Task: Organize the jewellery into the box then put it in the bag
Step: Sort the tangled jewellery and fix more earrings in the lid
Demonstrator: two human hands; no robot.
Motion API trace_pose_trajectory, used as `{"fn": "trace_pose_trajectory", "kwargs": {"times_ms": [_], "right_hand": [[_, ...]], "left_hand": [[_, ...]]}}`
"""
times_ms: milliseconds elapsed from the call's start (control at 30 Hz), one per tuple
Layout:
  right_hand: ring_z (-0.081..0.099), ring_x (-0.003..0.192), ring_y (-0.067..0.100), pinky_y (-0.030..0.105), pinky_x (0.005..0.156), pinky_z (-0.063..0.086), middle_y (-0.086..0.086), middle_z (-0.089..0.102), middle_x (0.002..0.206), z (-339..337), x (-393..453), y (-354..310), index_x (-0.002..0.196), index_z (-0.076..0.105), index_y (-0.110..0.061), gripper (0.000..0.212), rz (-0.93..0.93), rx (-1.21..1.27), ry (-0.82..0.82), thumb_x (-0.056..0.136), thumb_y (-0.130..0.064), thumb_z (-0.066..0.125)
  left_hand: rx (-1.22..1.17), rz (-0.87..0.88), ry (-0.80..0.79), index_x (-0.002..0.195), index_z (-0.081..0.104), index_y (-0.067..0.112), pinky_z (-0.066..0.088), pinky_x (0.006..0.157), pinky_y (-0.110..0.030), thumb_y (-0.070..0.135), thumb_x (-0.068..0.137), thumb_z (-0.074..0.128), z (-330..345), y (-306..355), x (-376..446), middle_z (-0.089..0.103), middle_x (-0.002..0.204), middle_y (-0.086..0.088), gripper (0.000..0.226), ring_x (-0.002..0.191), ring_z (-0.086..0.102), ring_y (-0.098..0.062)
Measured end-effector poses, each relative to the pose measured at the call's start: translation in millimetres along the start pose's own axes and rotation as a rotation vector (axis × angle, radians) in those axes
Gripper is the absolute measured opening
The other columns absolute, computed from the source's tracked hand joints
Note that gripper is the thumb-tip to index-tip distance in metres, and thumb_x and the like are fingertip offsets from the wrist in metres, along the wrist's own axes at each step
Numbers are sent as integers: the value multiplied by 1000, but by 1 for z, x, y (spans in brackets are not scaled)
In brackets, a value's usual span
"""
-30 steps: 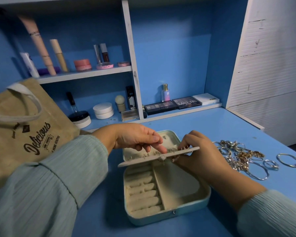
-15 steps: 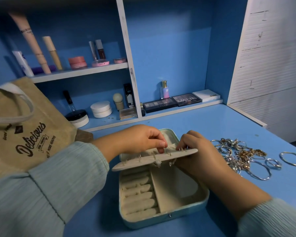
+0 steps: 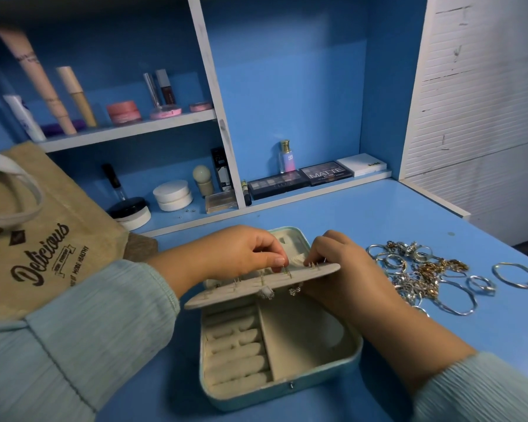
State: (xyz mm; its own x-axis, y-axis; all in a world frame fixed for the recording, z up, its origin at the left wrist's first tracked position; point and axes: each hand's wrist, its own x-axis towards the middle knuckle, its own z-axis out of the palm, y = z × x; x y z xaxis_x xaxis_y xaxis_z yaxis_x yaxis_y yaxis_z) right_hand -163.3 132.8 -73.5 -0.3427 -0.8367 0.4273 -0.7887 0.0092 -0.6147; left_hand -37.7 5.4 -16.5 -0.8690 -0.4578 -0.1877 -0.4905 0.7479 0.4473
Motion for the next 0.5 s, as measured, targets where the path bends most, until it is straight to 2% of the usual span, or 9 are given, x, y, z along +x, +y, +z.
{"fn": "trace_pose_trajectory", "kwargs": {"times_ms": [367,500], "right_hand": [[52,74,21,32,64,37,-1,50,85,0,0,-4,78,58,-9,22,40,8,-4,71,-25,73],[51,73,20,31,62,37,-4,48,82,-1,0,-4,76,57,-11,21,50,18,-17,71,-24,72]], "left_hand": [[-21,-21,-16,82,61,40,43,75,-14,35,88,60,2,0,2,63,89,20,8,82,55,2],[-12,-14,-20,83,61,40,44,75,-14,34,88,60,2,-1,2,62,87,19,8,81,56,1]]}}
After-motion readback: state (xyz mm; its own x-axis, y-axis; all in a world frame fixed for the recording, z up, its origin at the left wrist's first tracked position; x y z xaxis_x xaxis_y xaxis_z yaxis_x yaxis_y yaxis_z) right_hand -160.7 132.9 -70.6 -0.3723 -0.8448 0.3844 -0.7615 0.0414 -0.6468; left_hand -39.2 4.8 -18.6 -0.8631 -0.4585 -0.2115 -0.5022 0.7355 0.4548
